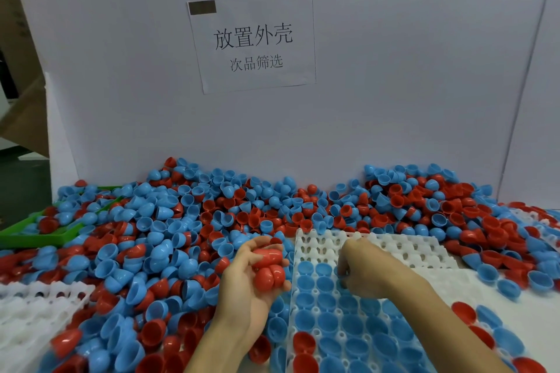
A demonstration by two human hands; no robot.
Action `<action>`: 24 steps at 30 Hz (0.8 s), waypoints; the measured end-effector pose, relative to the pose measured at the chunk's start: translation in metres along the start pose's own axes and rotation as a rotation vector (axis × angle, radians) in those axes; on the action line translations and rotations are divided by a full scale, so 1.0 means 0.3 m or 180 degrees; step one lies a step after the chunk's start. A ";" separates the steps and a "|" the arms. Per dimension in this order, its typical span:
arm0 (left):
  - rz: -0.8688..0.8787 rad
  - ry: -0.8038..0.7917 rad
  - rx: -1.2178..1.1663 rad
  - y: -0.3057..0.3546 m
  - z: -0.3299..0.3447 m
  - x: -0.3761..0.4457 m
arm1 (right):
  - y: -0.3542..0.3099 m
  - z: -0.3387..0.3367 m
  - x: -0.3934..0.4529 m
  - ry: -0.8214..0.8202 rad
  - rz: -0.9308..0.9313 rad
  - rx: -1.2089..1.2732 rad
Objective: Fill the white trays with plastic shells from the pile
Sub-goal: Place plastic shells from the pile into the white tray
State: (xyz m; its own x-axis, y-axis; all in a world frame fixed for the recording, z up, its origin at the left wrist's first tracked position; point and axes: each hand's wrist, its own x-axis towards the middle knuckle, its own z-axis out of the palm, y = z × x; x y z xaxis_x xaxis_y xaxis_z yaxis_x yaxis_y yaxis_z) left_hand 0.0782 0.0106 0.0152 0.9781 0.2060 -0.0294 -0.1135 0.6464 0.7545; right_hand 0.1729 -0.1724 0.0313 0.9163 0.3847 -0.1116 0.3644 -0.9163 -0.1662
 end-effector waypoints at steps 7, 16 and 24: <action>0.0010 0.0352 0.0226 -0.013 0.005 0.008 | 0.012 0.020 -0.049 0.1158 -0.0345 0.0450; -0.0202 -0.0478 0.0555 -0.025 -0.004 -0.009 | -0.138 0.096 -0.121 0.1392 -0.1304 0.2194; -0.0208 -0.1156 0.0908 -0.034 -0.006 -0.019 | -0.121 0.075 -0.126 0.1215 -0.1140 0.2775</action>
State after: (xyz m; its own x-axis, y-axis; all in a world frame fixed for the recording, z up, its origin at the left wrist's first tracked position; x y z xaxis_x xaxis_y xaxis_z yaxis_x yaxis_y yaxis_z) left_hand 0.0736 0.0042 0.0066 0.9851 -0.1318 0.1102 -0.0468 0.4110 0.9104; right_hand 0.1213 -0.1512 0.0194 0.8245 0.4195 0.3797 0.5194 -0.2951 -0.8019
